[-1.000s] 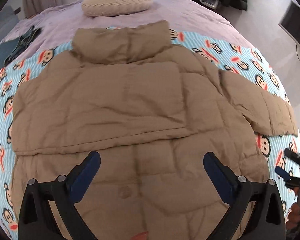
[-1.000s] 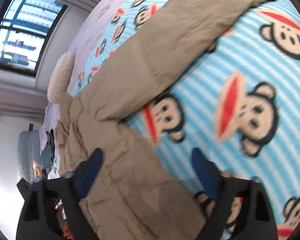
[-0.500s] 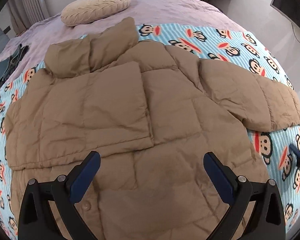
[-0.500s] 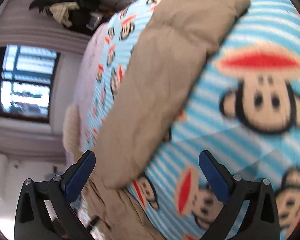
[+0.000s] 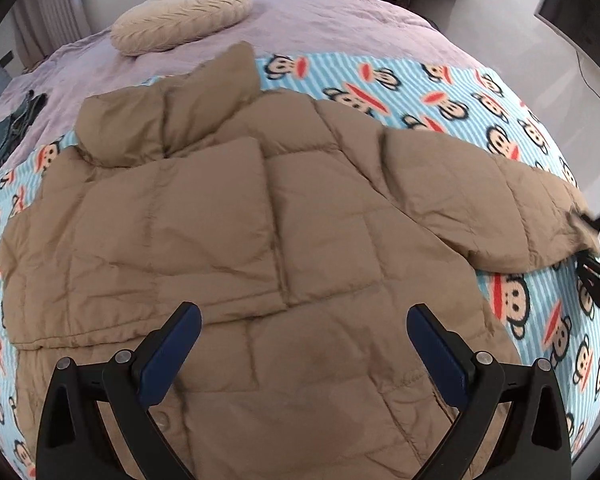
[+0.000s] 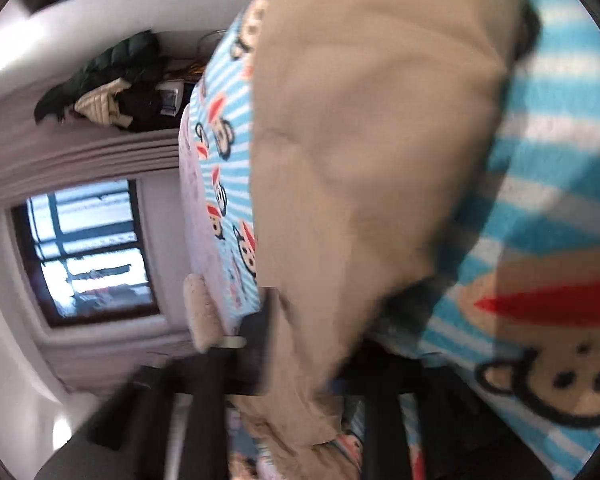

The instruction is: Fold large clothes

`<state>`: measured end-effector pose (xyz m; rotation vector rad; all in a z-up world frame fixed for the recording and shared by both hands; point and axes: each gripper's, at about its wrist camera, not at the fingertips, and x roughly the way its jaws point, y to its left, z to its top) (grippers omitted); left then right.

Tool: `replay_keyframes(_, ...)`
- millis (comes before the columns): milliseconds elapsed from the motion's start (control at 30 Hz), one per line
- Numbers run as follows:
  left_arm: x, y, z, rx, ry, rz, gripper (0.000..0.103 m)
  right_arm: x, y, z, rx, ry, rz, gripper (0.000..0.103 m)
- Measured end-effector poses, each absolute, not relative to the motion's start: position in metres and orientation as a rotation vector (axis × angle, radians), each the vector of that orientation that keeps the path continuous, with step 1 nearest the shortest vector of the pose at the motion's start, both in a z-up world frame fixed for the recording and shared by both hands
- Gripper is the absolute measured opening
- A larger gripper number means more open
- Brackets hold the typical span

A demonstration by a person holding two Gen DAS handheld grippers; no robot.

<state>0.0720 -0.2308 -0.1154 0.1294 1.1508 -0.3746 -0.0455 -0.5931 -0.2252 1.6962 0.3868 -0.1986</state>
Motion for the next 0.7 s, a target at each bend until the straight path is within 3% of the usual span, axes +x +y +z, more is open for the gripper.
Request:
replay_keyframes(133,0.081,-0.208,-0.106,0.120,1.115,-0.328,0.103,-0.036,-0.591,-0.199,1.583,0.395,-0.184,0.007)
replay_keyframes(367,0.103,-0.156,-0.098,0.109,1.067,-0.226,0.103,0.015,-0.539,-0.100,1.202,0.451,-0.082,0.007)
replay_keyframes(567,0.114,-0.103,-0.095,0.058,1.043,-0.162,0.103,0.090,-0.411,-0.025,0.817,0.537,0.116,0.007)
replay_keyframes(700,0.117,-0.064,-0.096,0.043,1.030,-0.121,0.103,0.123,-0.293,-0.019,0.547,0.637,0.222,0.007)
